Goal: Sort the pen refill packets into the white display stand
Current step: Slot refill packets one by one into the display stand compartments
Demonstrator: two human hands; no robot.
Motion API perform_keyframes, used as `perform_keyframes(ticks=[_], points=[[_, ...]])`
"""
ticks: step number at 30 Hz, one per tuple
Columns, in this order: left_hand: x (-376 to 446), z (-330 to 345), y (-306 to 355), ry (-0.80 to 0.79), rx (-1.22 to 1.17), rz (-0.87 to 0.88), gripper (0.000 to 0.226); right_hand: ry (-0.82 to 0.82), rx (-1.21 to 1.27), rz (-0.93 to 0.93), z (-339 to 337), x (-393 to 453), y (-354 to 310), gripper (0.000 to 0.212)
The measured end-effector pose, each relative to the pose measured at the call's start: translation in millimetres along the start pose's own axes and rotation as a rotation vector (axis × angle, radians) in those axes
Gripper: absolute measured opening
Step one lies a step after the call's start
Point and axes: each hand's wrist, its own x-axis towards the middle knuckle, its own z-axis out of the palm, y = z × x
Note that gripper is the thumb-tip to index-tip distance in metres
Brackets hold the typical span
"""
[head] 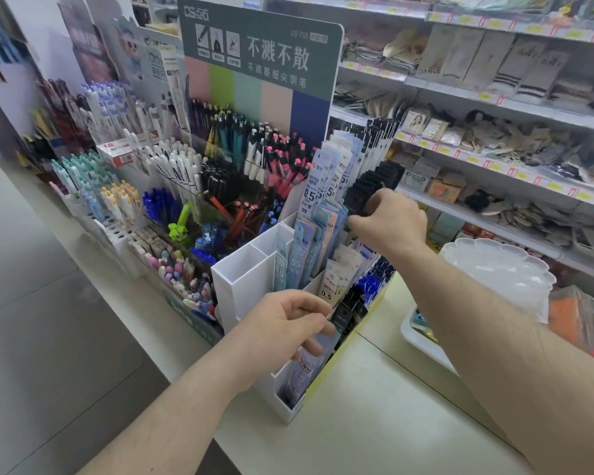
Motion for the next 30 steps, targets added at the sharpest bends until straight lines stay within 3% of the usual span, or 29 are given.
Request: perform_keyframes(ticks=[2, 4, 6, 9, 12, 15, 19, 21, 26, 30], points=[[-0.8, -0.4, -1.4, 0.003, -0.004, -0.002, 0.017, 0.128, 0.029, -0.133, -4.4, -7.2, 6.8, 0.055], [0.0, 1.3, -1.8, -0.001, -0.003, -0.003, 0.016, 0.027, -0.014, -0.245, -6.7, -9.6, 9.9, 0.088], [1.1, 5.1, 0.9, -0.009, 0.007, 0.011, 0.015, -0.131, -0.144, -0.332, -5.3, -7.2, 9.5, 0.102], [2.4, 9.6, 18.2, 0.003, 0.012, 0.081, 0.014, -0.163, -0.179, -0.359, -9.2, -0.3, 13.3, 0.1], [3.0, 1.0, 53.7, 0.126, 0.064, 0.349, 0.009, -0.028, -0.029, -0.276, -25.1, 14.5, 20.6, 0.095], [11.0, -12.3, 92.9, 0.236, 0.276, 0.58, 0.013, -0.04, -0.099, -0.21, -33.9, 37.3, 28.0, 0.1], [48.4, -21.2, 119.9, 0.351, 0.671, 0.65, 0.024, -0.257, -0.32, -0.297, -26.9, 61.8, 32.3, 0.102], [67.0, -23.5, 122.3, 0.369, 0.802, 0.652, 0.031, -0.273, -0.339, -0.314, -25.5, 69.7, 32.6, 0.097], [93.8, -27.6, 125.9, 0.404, 0.891, 0.735, 0.039, -0.344, -0.322, -0.271, -32.9, 77.4, 36.4, 0.091], [116.0, -31.9, 141.6, 0.394, 0.959, 0.779, 0.039, -0.02, -0.07, -0.212, -55.1, 93.0, 22.9, 0.092]])
